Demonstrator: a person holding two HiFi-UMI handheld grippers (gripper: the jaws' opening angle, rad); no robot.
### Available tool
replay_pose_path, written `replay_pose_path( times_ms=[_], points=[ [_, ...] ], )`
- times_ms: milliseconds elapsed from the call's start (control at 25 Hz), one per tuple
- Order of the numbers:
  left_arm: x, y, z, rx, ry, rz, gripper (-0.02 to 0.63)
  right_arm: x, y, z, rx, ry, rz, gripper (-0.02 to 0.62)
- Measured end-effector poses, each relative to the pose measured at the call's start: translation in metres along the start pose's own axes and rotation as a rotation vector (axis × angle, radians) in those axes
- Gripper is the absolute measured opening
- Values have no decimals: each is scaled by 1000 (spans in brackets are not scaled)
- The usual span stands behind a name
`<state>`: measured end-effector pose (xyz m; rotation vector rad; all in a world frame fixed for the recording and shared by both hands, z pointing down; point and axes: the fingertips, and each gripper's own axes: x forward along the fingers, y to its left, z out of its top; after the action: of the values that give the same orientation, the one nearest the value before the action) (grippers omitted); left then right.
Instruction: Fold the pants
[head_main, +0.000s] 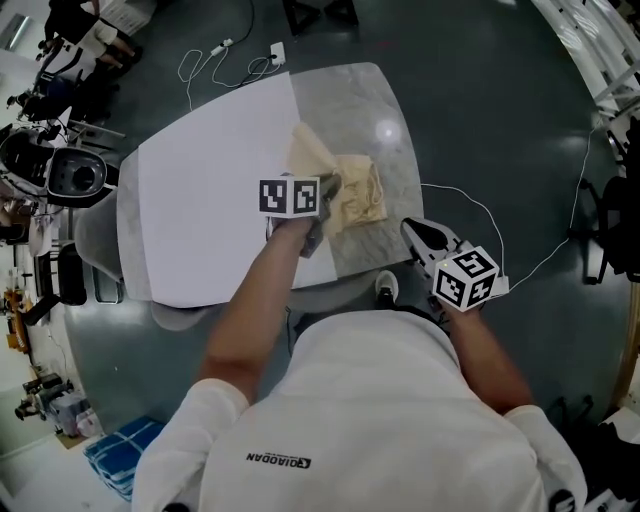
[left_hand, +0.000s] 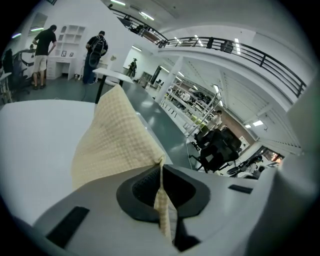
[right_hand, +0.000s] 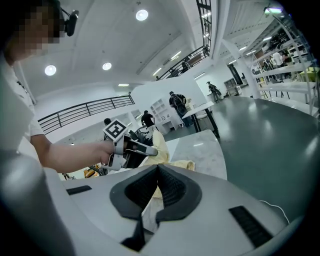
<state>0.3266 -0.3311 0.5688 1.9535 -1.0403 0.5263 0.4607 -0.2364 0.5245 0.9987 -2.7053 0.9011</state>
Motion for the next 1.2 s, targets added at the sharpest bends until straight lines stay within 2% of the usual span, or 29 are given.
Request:
replay_pose_path(
  times_ms=[200, 560, 720, 880, 1200],
  points=[
    [49, -8, -16, 15, 70, 22, 38, -13, -21, -1, 19, -4, -26, 21],
    [108, -17, -35, 6, 107, 46, 41, -38, -49, -5, 46, -15, -68, 21],
    [122, -27, -41, 16, 114, 0, 119, -43, -55, -11, 49, -8, -75, 21],
    [125, -38, -42, 51, 119, -32, 177, -43, -58, -14, 53, 0, -76, 21],
    [88, -49, -30, 70, 58, -54, 172, -26, -43, -3, 18, 14, -19, 21]
  ],
)
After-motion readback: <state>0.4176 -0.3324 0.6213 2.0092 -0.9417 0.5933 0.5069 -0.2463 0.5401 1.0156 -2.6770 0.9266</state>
